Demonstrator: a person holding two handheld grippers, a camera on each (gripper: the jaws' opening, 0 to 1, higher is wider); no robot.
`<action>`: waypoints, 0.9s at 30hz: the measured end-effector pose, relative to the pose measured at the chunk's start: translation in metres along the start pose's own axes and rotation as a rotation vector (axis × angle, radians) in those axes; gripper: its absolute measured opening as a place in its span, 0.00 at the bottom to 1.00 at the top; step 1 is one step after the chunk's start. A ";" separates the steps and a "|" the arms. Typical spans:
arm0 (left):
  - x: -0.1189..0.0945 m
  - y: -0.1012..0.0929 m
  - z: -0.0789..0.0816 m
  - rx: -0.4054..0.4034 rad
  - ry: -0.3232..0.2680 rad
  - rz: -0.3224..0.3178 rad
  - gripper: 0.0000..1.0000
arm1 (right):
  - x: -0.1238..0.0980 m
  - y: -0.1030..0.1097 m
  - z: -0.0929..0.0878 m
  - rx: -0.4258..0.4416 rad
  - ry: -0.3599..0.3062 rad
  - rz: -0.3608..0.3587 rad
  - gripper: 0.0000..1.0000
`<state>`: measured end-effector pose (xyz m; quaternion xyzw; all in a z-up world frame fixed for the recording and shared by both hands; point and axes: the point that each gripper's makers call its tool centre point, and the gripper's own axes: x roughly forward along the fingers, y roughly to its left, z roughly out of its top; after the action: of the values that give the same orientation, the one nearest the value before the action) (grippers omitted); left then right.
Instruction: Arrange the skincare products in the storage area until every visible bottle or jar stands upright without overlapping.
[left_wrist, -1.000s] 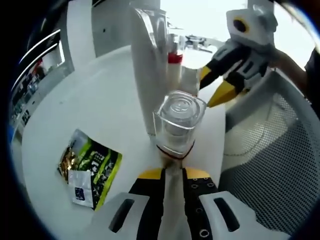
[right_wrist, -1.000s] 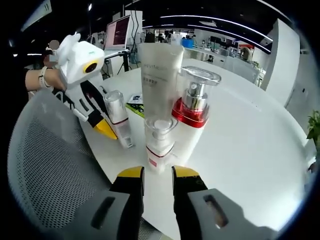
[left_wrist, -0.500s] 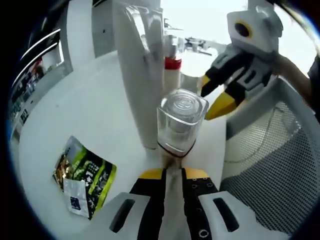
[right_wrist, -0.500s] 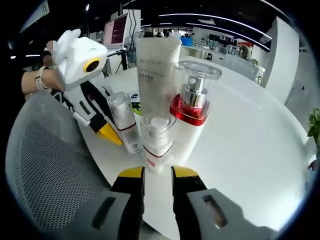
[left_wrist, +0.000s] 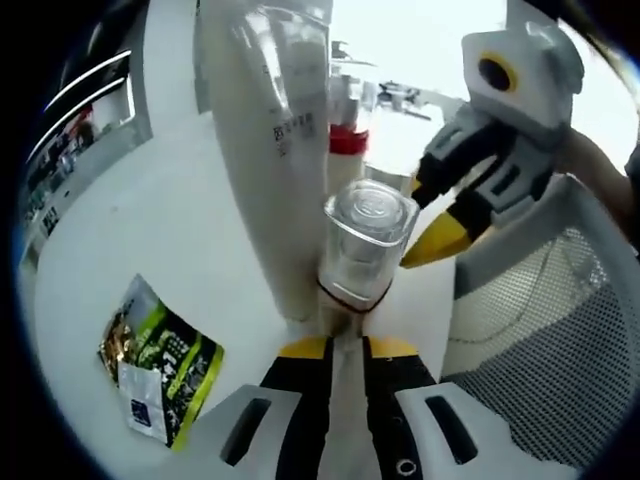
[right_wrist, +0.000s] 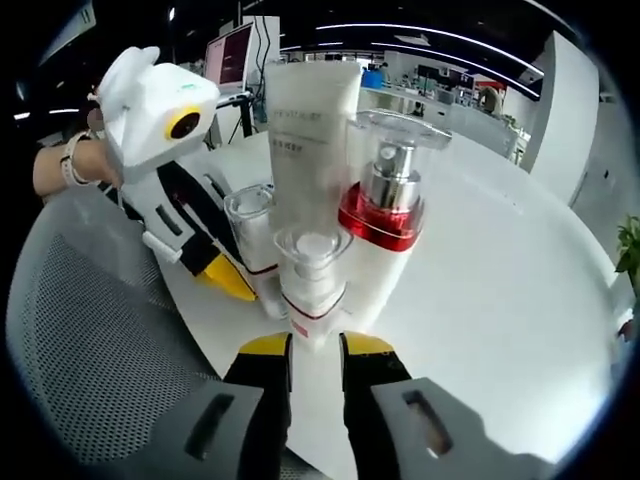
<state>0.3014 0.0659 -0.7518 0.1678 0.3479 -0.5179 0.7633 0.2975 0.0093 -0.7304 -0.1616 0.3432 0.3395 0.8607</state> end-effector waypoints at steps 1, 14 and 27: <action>0.001 0.001 0.001 -0.008 -0.002 0.008 0.07 | 0.001 0.000 0.000 0.003 0.001 0.002 0.18; 0.004 -0.006 0.008 -0.014 -0.012 -0.001 0.06 | 0.004 -0.001 0.000 0.016 0.005 -0.002 0.15; 0.005 -0.005 0.009 -0.024 -0.011 0.008 0.06 | 0.006 -0.002 -0.002 0.009 0.014 -0.004 0.15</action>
<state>0.3008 0.0548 -0.7482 0.1572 0.3492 -0.5116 0.7692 0.3009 0.0100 -0.7363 -0.1609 0.3503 0.3351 0.8597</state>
